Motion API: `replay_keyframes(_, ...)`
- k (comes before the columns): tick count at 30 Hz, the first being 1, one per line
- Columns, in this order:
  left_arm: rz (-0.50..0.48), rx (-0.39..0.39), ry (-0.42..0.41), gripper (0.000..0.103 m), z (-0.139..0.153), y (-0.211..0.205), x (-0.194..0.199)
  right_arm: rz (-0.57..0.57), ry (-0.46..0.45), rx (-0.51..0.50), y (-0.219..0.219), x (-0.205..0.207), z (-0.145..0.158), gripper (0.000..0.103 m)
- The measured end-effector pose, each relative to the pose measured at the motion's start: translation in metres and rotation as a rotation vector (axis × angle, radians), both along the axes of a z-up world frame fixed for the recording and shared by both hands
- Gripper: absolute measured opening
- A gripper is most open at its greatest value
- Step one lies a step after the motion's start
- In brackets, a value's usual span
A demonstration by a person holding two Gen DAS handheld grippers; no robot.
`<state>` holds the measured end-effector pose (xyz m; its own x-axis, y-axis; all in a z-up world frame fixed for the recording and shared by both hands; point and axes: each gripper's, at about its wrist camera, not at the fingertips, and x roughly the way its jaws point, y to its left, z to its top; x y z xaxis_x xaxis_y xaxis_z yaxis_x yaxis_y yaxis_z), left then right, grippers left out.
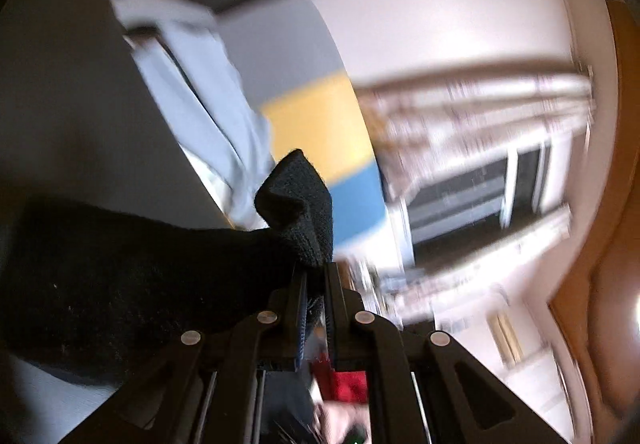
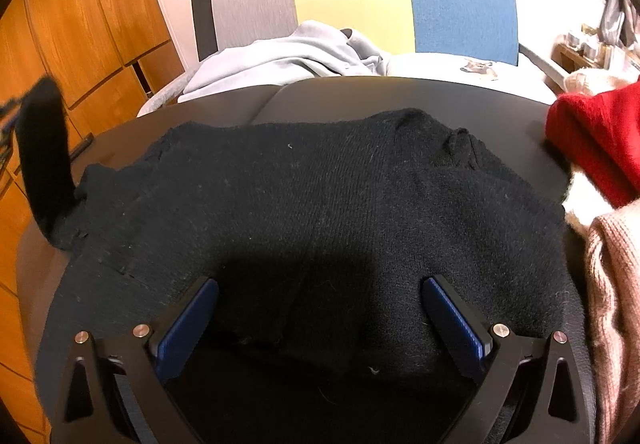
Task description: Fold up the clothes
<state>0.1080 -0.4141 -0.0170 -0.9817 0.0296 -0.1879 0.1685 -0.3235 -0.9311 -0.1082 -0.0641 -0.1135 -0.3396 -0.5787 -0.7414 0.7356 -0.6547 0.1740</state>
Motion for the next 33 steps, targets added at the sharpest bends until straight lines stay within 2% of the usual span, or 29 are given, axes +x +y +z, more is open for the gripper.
replay_keyframes(5, -0.221, -0.039, -0.106, 0.006, -0.029, 0.09, -0.076, 0.0, -0.015, -0.028, 0.003, 0.0, 0.001, 0.103)
replay_keyframes(8, -0.323, -0.098, -0.22, 0.004, -0.055, 0.139, -0.098, -0.001, -0.029, -0.053, 0.006, -0.001, 0.001, 0.103)
replay_keyframes(10, -0.358, -0.174, -0.295, 0.004, -0.067, 0.162, -0.103, -0.002, -0.041, -0.071, 0.009, -0.001, 0.002, 0.103)
replay_keyframes(12, -0.396, -0.225, -0.347, 0.011, -0.074, 0.18, -0.099, -0.003, -0.051, -0.088, 0.011, -0.001, 0.002, 0.103)
replay_keyframes(13, -0.407, -0.242, -0.358, 0.017, -0.076, 0.182, -0.093, -0.003, -0.056, -0.095, 0.012, -0.002, 0.002, 0.103)
replay_keyframes(16, -0.404, -0.275, -0.355, 0.02, -0.075, 0.179, -0.068, -0.003, -0.065, -0.109, 0.014, -0.002, 0.002, 0.103)
replay_keyframes(20, -0.362, -0.25, -0.368, 0.023, -0.085, 0.159, -0.036, -0.004, -0.082, -0.132, 0.017, -0.004, 0.002, 0.103)
replay_keyframes(24, -0.287, -0.191, -0.396, 0.022, -0.103, 0.134, -0.004, -0.036, -0.142, -0.219, 0.028, -0.01, 0.008, 0.103)
replay_keyframes(26, -0.257, -0.164, -0.371, 0.022, -0.106, 0.124, 0.003, -0.061, -0.195, -0.303, 0.034, -0.011, 0.012, 0.101)
replay_keyframes(28, -0.227, -0.145, -0.352, 0.023, -0.107, 0.115, 0.014, -0.074, -0.26, -0.394, 0.038, -0.009, 0.016, 0.094)
replay_keyframes(30, -0.205, -0.105, -0.318, 0.023, -0.113, 0.106, 0.023, -0.055, -0.373, -0.481, 0.034, -0.004, 0.014, 0.077)
replay_keyframes(33, -0.18, -0.079, -0.286, 0.021, -0.119, 0.097, 0.032, -0.017, -0.56, -0.595, 0.025, 0.005, 0.008, 0.075)
